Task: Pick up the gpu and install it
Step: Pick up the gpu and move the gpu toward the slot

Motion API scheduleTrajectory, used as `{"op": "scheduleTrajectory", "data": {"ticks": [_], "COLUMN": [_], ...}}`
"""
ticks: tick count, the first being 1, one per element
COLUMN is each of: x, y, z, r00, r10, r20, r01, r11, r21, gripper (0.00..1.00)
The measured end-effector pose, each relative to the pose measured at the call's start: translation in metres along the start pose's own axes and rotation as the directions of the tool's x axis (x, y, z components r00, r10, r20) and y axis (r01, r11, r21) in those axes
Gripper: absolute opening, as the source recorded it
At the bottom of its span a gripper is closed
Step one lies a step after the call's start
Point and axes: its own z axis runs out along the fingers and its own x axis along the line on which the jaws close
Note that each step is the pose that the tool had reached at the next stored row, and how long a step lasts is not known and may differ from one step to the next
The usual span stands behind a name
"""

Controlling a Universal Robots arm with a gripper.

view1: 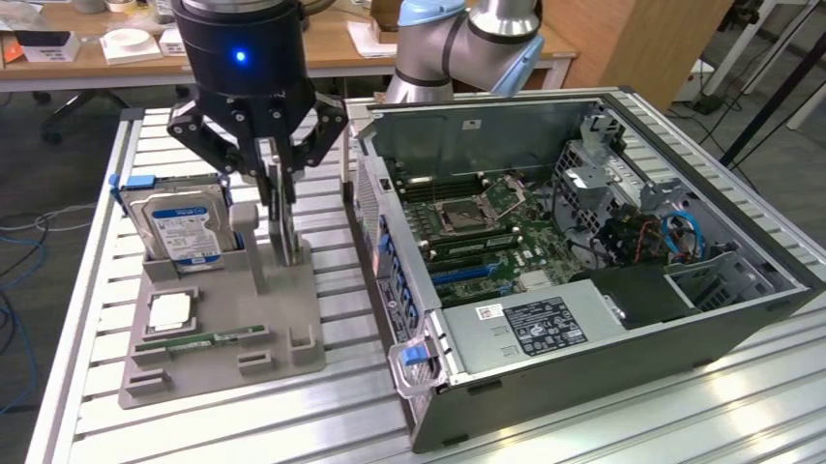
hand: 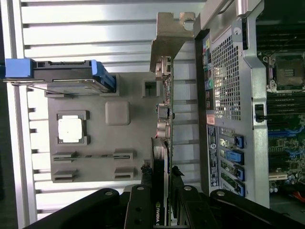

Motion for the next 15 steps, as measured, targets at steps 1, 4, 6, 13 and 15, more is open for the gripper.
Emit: {"op": "scheduleTrajectory", "data": {"ticks": [1,4,6,13,15], "x": [0.0,-0.0001,-0.0001,-0.0003,-0.0003], "y": [0.0,0.0001,0.0001,0.0003,0.0004], "z": [-0.0008,-0.0027,-0.0035,-0.008,-0.0098], "r00": [1.0,1.0,1.0,1.0,1.0], "r10": [0.0,0.0,0.0,0.0,0.0], "r20": [0.0,0.0,0.0,0.0,0.0], "r01": [0.0,0.0,0.0,0.0,0.0], "r11": [1.0,1.0,1.0,1.0,1.0], "r21": [0.0,0.0,0.0,0.0,0.0], "gripper": [0.26,0.26,0.26,0.26,0.26]}}
